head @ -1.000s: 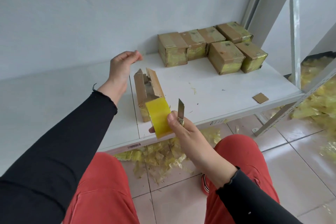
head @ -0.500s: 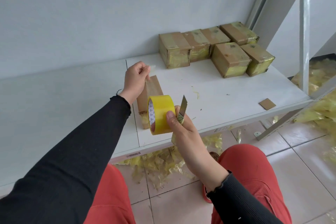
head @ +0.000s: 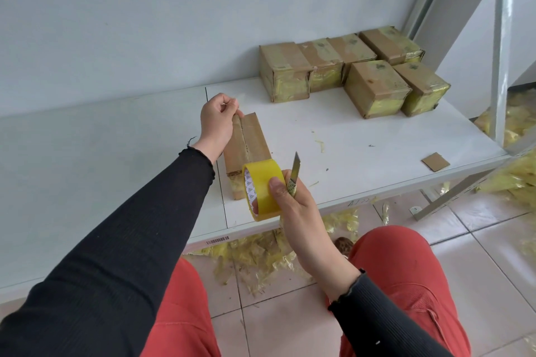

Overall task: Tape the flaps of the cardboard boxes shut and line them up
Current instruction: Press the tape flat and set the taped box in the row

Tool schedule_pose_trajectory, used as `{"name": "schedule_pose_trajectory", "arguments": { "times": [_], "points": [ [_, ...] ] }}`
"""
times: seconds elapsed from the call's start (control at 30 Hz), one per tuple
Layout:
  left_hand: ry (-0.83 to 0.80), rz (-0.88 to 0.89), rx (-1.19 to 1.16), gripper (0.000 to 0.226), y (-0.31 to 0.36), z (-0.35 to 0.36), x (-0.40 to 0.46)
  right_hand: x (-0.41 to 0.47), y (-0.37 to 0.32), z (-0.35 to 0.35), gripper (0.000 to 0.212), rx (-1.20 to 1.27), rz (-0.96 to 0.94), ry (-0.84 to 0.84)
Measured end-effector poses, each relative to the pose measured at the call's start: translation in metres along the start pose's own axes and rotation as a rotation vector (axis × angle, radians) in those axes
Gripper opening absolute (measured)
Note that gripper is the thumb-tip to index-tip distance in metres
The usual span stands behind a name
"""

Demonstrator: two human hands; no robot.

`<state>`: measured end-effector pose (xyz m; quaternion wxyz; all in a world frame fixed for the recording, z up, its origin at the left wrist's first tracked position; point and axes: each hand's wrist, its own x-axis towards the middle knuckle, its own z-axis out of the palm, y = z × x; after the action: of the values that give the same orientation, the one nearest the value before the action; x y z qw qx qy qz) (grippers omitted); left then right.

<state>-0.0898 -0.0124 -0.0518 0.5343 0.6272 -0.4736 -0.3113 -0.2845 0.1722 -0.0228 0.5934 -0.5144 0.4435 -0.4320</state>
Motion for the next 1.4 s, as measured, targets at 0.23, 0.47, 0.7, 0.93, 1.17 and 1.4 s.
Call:
{"name": "schedule_pose_trajectory", "arguments": {
  "times": [0.23, 0.47, 0.7, 0.93, 1.17, 1.4],
  "points": [
    [0.033, -0.02, 0.039, 0.026, 0.0, 0.001, 0.001, 0.0, 0.003, 0.003, 0.025, -0.006, 0.006, 0.008],
    [0.028, -0.125, 0.15, 0.024, -0.001, 0.003, 0.007, -0.003, 0.009, 0.006, 0.027, -0.065, -0.01, 0.021],
    [-0.178, -0.517, 0.17, 0.022, 0.008, -0.001, 0.021, 0.0, 0.012, 0.003, 0.032, -0.136, -0.013, 0.006],
    [-0.278, -0.637, 0.132, 0.02, 0.019, -0.006, 0.03, 0.005, 0.016, -0.002, 0.026, -0.096, -0.019, -0.03],
    [0.083, 0.111, 0.213, 0.024, -0.006, -0.011, -0.004, 0.005, 0.019, -0.003, 0.025, -0.083, -0.037, -0.058],
    [-0.163, 0.228, 0.249, 0.013, -0.005, -0.025, -0.021, 0.005, 0.019, -0.005, 0.019, -0.046, -0.061, -0.064]
  ]
}}
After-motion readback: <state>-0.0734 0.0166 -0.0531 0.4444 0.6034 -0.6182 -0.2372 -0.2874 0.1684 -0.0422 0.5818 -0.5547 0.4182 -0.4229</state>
